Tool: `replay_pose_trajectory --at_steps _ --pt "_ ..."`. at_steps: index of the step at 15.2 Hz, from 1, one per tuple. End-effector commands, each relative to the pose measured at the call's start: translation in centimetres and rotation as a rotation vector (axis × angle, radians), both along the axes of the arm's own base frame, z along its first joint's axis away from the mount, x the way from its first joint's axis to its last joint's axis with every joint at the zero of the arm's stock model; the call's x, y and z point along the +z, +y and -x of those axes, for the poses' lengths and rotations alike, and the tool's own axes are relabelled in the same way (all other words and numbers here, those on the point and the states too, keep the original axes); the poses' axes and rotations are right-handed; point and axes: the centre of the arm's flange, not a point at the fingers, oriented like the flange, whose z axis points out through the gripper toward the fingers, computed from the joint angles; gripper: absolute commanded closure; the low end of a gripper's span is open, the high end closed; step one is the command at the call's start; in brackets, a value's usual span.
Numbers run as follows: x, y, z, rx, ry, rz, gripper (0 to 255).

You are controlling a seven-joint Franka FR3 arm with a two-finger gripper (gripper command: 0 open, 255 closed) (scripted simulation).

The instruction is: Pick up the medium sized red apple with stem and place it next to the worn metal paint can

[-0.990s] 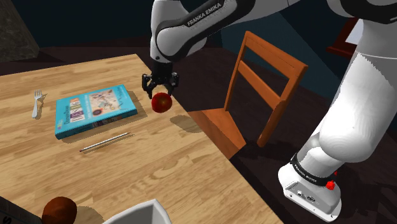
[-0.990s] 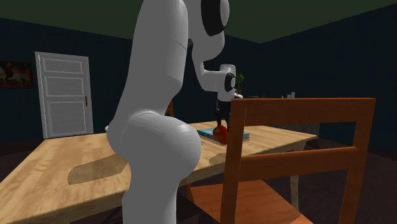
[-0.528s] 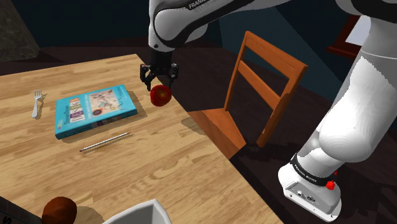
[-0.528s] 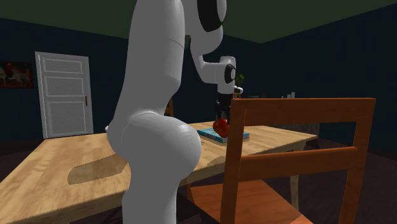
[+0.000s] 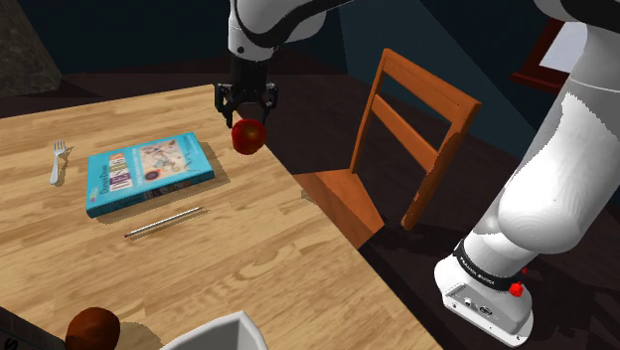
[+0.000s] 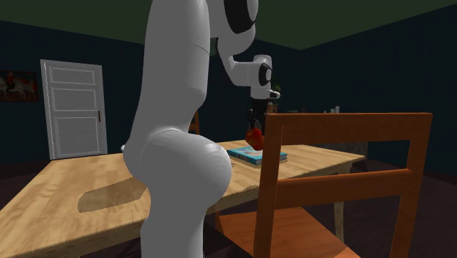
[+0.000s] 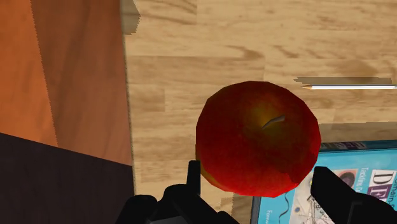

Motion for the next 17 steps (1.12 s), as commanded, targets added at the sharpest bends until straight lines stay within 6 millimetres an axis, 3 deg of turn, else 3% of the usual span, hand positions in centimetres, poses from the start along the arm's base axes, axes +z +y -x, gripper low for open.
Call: replay_pose_trajectory --at_steps 1,17 --pt "1.2 0.0 0.1 0.000 0.000 0.000 255" --pt "9.6 0.0 0.1 0.000 0.000 0.000 255"
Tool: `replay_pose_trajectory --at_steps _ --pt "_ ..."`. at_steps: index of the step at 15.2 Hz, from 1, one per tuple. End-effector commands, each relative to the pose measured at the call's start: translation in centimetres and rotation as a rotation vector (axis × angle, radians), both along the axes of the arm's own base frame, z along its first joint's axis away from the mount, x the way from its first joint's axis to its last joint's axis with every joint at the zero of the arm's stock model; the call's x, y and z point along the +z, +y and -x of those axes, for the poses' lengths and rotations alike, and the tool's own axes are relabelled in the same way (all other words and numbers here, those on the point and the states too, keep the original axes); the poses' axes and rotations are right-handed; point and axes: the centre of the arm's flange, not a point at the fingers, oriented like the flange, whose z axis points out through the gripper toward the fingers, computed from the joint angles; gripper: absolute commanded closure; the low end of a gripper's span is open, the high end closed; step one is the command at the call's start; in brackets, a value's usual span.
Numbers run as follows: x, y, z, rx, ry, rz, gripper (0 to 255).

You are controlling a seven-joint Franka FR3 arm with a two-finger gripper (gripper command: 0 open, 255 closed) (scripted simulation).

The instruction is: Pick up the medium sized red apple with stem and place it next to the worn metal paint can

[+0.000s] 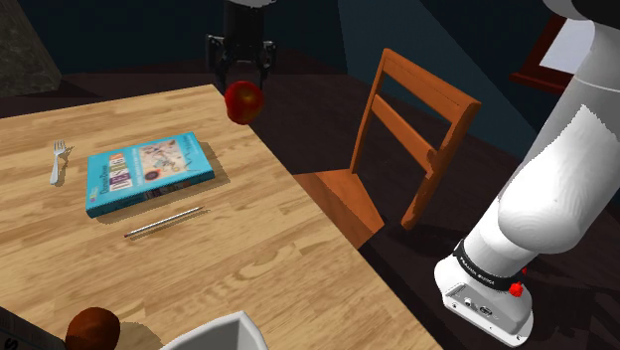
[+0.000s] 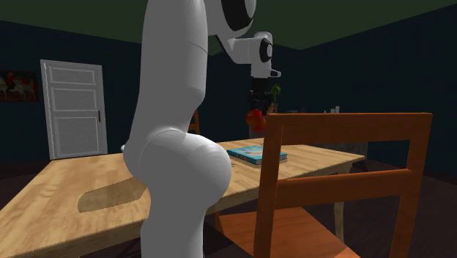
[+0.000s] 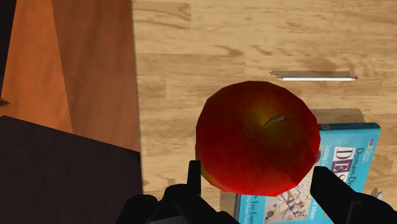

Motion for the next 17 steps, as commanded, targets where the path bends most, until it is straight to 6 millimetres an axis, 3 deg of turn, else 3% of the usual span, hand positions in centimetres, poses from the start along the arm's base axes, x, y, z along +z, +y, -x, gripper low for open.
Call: replay_pose_trajectory --at_steps 1,12,17 --pt "1.0 0.1 0.0 0.000 0.000 0.000 255" --pt "6.5 0.1 0.1 0.000 0.000 0.000 255" --pt "6.5 6.2 2.6 0.000 0.000 0.000 255"
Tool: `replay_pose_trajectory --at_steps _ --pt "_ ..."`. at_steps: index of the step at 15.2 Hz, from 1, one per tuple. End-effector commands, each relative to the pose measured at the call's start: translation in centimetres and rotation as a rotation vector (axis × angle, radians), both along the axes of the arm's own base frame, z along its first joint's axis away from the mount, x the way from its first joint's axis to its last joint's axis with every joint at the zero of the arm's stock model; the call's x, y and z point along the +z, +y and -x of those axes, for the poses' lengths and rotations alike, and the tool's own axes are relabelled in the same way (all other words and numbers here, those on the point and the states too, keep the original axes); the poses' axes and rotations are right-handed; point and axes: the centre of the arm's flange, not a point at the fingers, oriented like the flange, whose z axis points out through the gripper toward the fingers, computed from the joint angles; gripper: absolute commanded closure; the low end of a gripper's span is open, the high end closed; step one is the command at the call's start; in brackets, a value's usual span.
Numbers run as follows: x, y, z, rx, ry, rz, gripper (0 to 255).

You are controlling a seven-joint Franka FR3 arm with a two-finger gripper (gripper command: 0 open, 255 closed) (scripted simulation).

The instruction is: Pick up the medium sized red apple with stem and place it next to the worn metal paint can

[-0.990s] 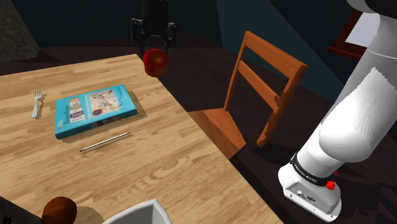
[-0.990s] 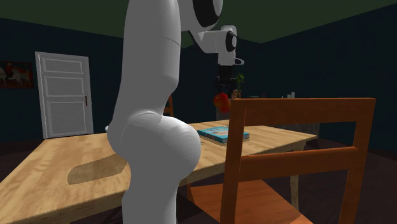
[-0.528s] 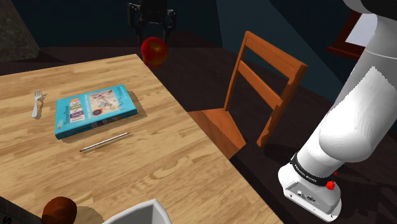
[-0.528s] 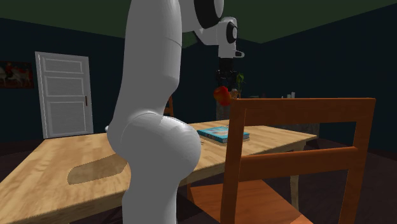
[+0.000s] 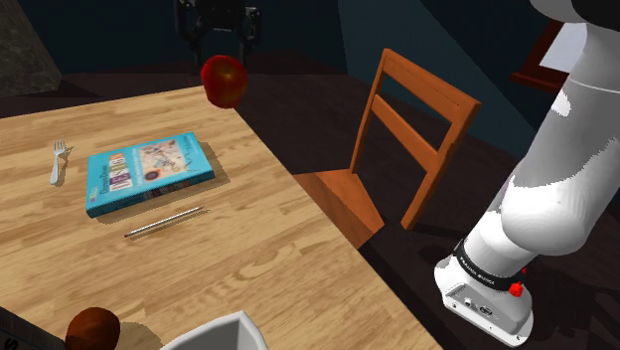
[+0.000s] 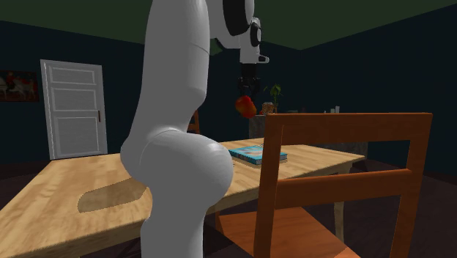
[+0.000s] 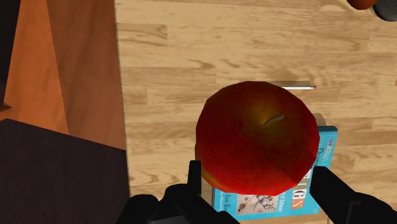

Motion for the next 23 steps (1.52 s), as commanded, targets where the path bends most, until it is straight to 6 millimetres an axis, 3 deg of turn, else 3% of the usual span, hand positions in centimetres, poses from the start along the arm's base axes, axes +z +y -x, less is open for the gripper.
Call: replay_pose_trajectory --at_steps 1,20,23 --pt "-0.1 2.6 0.8 -0.001 0.000 0.000 255" --pt "0.0 25.8 10.4 -0.001 0.000 0.000 255" --pt "-1.1 26.6 10.8 -0.001 0.000 0.000 255"
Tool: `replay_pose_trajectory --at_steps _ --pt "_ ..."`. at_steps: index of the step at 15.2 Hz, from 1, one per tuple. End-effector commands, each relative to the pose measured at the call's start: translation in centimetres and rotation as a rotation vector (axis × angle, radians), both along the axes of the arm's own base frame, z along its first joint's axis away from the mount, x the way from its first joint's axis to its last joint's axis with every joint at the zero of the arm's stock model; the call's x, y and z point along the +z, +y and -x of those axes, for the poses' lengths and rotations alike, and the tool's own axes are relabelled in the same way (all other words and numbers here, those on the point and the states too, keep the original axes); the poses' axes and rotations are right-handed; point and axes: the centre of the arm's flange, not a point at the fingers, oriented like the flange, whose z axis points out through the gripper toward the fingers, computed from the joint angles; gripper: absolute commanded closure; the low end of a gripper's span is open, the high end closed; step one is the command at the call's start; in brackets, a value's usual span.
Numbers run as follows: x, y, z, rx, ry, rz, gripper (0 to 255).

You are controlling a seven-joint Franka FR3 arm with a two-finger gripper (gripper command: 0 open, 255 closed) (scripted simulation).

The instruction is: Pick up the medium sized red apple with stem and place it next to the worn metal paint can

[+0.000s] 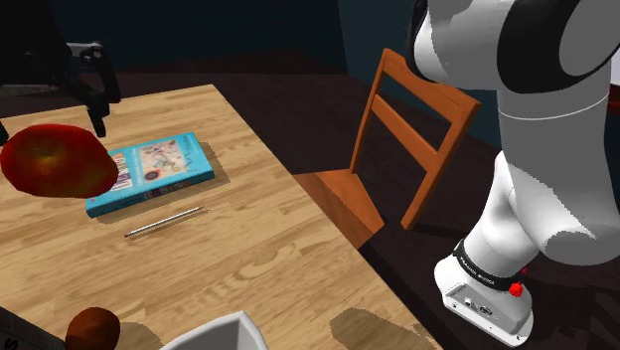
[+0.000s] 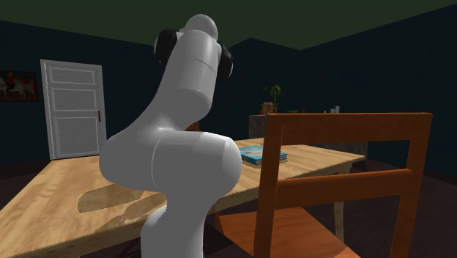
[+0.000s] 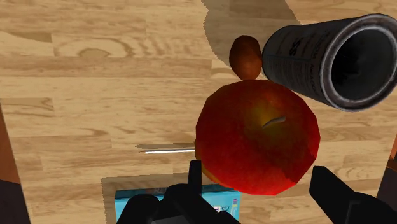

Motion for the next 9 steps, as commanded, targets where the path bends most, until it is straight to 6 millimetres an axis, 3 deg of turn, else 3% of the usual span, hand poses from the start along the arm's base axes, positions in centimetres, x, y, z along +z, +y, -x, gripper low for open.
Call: replay_pose_trajectory --at_steps 1,9 --pt "-0.9 0.2 0.0 -0.001 -0.001 0.000 255" --pt "-5.2 0.2 0.0 -0.001 -0.001 0.000 255"
